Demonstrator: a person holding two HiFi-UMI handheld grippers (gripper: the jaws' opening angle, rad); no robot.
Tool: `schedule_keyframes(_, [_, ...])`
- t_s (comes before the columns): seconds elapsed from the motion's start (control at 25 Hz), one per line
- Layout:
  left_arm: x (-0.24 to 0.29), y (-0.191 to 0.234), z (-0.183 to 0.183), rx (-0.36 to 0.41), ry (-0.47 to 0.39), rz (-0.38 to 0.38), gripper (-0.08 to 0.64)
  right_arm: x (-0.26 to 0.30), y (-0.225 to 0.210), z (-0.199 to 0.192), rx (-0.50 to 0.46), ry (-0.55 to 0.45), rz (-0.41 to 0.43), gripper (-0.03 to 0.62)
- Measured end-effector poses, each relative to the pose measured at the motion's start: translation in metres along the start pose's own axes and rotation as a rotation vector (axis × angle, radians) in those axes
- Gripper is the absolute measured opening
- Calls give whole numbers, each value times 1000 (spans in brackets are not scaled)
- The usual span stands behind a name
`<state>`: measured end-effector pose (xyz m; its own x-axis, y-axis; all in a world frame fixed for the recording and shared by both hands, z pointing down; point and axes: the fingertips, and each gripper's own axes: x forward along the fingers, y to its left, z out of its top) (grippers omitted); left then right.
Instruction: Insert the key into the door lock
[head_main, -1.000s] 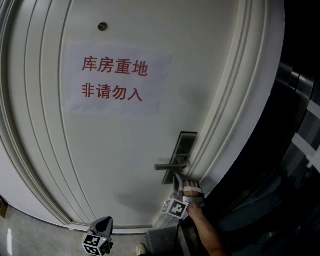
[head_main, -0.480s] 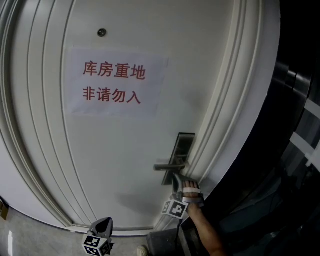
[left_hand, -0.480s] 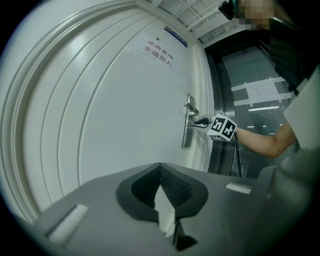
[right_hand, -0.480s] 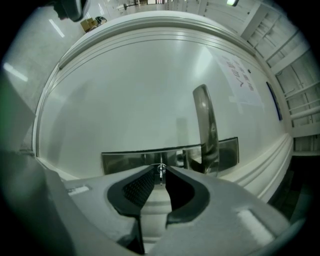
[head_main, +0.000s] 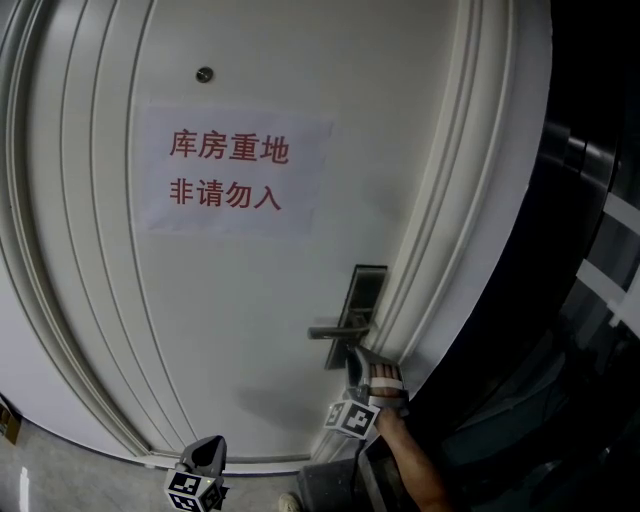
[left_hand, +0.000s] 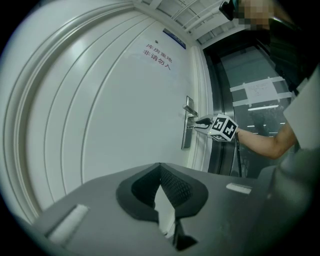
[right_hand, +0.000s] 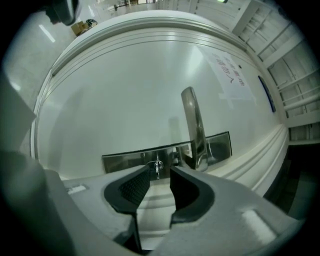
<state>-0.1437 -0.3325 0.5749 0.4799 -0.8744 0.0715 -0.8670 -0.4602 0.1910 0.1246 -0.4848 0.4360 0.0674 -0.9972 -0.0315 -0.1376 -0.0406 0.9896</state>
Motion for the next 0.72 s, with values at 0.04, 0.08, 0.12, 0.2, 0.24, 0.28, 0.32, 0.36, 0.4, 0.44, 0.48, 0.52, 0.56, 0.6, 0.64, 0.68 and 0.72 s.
schedule_keyframes(0.04, [-1,0,0,2,0,0,3,-3,1,-1,30,-4,3,123])
schedule_keyframes(0.08, [-2,0,1,4,0,-1,3,-5,2,-2,65,-13,7,119])
schedule_keyframes(0.12, [-3,0,1,5,1,-2,3,-9,2,-3,103,-25,12,102])
schedule_keyframes(0.2, [-6,-2,1,6,2,-5,3,-16,3,-7,181,-41,25,75])
schedule_keyframes(0.24, [-8,-3,1,6,2,-6,3,-20,3,-9,218,-44,28,67])
schedule_keyframes(0.28, [-9,-3,1,7,2,-7,3,-24,3,-11,256,-49,30,64])
schedule_keyframes(0.32, [-10,-4,1,10,2,-9,3,-28,2,-12,294,-55,29,49])
schedule_keyframes(0.36, [-11,-5,2,12,0,-11,3,-33,0,-12,333,-64,28,37])
schedule_keyframes(0.4, [-12,-6,3,14,-2,-13,3,-38,-2,-11,370,-75,27,20])
schedule_keyframes(0.44, [-12,-8,4,16,-5,-15,3,-43,-4,-10,405,-87,27,6])
schedule_keyframes(0.48, [-13,-9,5,19,-7,-19,3,-47,-5,-9,437,-99,27,2])
schedule_keyframes(0.52, [-13,-11,6,22,-9,-22,3,-51,-7,-9,467,-108,28,2])
schedule_keyframes(0.56, [-14,-12,6,27,-10,-27,3,-55,-8,-9,499,-116,29,2])
schedule_keyframes(0.6, [-14,-14,7,31,-12,-32,3,-59,-9,-9,536,-122,32,2])
schedule_keyframes(0.64, [-15,-16,8,34,-13,-38,3,-64,-9,-9,578,-129,39,2])
schedule_keyframes(0.68, [-15,-19,9,38,-14,-44,3,-68,-10,-9,622,-135,47,2])
schedule_keyframes(0.72, [-15,-21,10,41,-14,-49,3,-73,-11,-9,665,-141,58,2])
